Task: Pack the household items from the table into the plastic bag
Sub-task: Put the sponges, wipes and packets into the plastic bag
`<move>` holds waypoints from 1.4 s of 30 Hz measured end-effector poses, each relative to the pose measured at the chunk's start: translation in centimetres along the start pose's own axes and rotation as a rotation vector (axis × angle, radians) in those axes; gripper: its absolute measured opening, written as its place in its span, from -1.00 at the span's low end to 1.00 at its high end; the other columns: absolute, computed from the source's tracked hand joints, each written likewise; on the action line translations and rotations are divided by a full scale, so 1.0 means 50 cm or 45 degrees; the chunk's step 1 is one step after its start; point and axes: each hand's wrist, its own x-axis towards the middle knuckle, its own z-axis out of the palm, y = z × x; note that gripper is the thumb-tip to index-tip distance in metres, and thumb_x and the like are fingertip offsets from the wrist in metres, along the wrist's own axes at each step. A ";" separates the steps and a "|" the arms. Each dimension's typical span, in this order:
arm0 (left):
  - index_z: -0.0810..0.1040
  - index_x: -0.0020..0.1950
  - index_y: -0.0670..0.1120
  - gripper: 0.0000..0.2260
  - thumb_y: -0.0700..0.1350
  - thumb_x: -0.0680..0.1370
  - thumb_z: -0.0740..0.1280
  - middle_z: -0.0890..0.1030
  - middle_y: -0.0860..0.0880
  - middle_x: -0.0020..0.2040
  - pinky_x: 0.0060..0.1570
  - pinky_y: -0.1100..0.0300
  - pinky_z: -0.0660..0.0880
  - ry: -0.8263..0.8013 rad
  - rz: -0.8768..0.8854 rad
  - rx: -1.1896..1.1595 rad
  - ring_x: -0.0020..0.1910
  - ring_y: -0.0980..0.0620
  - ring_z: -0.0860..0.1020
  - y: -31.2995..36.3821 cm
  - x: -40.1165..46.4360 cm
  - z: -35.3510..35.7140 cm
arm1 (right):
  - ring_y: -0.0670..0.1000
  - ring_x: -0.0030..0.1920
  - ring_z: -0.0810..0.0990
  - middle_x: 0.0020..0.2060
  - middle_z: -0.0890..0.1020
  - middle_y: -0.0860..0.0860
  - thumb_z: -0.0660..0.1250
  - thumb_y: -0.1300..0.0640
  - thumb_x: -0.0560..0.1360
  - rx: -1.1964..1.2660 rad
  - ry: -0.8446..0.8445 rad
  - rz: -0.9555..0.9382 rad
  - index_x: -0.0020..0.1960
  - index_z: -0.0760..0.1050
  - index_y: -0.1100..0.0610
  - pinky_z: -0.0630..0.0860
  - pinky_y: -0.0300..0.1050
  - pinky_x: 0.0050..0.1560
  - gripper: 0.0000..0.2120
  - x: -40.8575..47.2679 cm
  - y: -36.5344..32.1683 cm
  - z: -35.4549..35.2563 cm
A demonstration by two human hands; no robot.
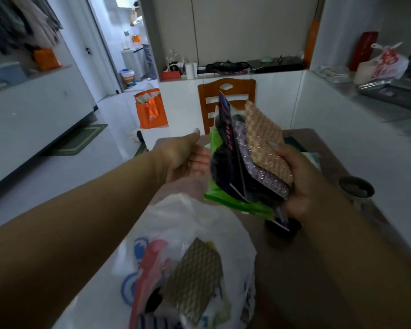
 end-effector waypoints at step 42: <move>0.56 0.07 -0.42 0.06 0.54 0.30 -0.11 0.59 -0.11 -0.48 -0.26 0.17 0.44 -1.059 -0.447 0.266 -0.47 0.01 0.55 -0.197 -0.396 -0.158 | 0.08 0.00 0.53 0.27 0.51 0.12 0.27 -0.34 0.39 -1.102 0.532 0.696 0.45 0.25 0.22 0.46 -0.15 -0.14 -0.15 -0.110 0.386 0.141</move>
